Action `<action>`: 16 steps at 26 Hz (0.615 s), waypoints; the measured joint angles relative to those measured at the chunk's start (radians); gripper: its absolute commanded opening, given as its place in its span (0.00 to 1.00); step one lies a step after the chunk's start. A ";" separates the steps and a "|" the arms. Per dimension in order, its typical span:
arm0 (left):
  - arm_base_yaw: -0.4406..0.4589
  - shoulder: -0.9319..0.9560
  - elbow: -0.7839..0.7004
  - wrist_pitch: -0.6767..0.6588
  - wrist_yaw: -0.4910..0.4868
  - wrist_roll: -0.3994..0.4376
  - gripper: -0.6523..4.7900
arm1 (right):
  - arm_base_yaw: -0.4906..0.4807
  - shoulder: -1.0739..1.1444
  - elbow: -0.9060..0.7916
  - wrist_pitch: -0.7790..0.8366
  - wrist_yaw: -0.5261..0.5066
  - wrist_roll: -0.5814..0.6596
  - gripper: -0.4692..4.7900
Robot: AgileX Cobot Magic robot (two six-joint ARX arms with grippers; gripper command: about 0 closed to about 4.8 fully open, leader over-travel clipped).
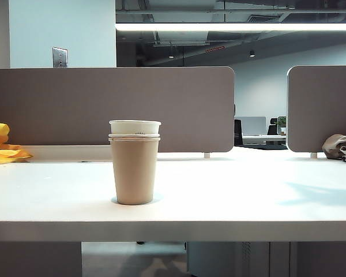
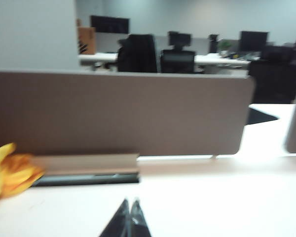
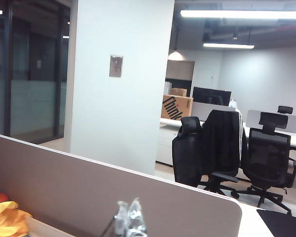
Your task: Pick up all the paper cups on the table one by one and stack them together.
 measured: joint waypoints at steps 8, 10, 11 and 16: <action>0.117 -0.135 -0.141 0.037 0.000 0.000 0.11 | -0.043 -0.114 -0.251 0.071 0.003 0.000 0.09; 0.123 -0.154 -0.163 0.036 0.002 0.000 0.11 | -0.074 -0.165 -0.318 0.077 0.003 0.000 0.09; 0.124 -0.162 -0.176 0.044 0.002 0.000 0.11 | -0.094 -0.196 -0.360 0.077 0.003 0.000 0.09; 0.124 -0.197 -0.255 0.036 0.002 0.000 0.11 | -0.214 -0.381 -0.600 0.081 0.004 0.000 0.09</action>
